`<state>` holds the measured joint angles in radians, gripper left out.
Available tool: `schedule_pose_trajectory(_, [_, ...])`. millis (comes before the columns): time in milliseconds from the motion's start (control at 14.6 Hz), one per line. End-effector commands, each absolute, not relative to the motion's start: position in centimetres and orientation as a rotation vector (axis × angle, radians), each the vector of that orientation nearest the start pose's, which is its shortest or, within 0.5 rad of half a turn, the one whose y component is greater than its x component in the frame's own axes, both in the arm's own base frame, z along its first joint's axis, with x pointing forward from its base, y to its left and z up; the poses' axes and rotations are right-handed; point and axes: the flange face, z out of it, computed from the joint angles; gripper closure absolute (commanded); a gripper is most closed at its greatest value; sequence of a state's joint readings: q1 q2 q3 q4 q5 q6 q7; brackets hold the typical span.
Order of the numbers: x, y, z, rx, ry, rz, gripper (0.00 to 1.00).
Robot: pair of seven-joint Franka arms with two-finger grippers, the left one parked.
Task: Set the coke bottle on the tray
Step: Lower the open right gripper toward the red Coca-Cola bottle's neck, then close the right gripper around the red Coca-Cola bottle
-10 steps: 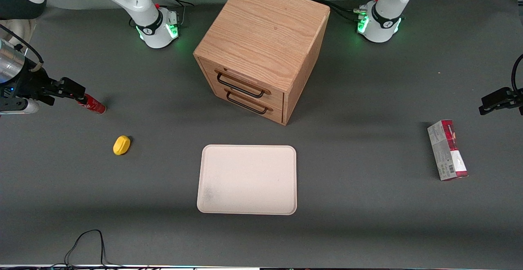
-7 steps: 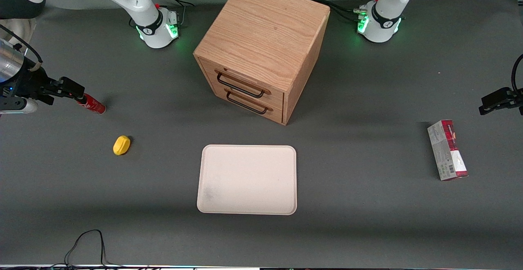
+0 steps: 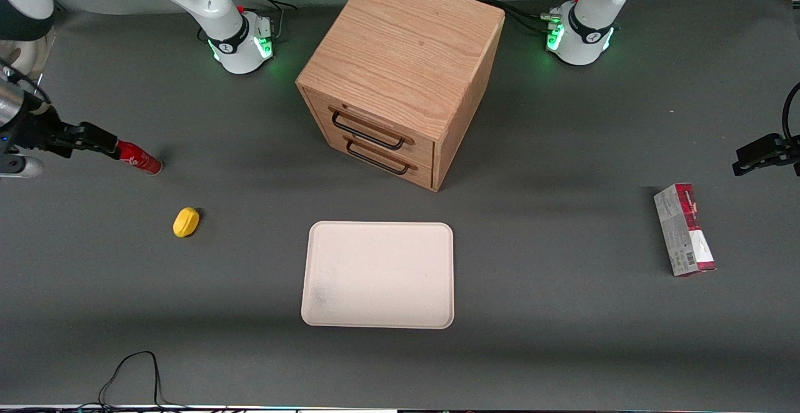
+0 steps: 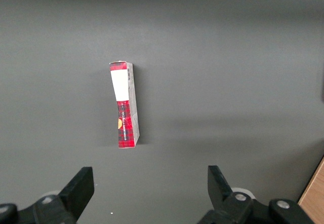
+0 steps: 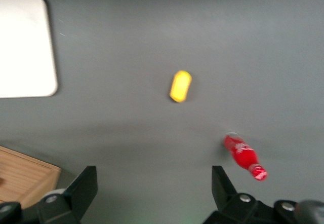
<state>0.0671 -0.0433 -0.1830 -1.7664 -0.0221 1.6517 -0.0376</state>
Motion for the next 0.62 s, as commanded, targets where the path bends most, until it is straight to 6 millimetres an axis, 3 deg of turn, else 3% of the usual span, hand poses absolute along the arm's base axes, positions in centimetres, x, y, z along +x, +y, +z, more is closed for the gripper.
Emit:
schedule_pose_trajectory(0, [49.4,-12.4,52.1,-3.154,0.033,0.101,0.00])
schedule_pose_trajectory(137, [46.7,-14.7,47.8,-3.162,-0.022,0.048,0.00])
schedule_pose_trajectory(342, [42.9,-20.5,42.9,-3.131,-0.057,-0.037,0.00])
schedule_pose_trajectory(547, [39.6,-22.8,37.6,-3.122,-0.063,-0.145,0.00])
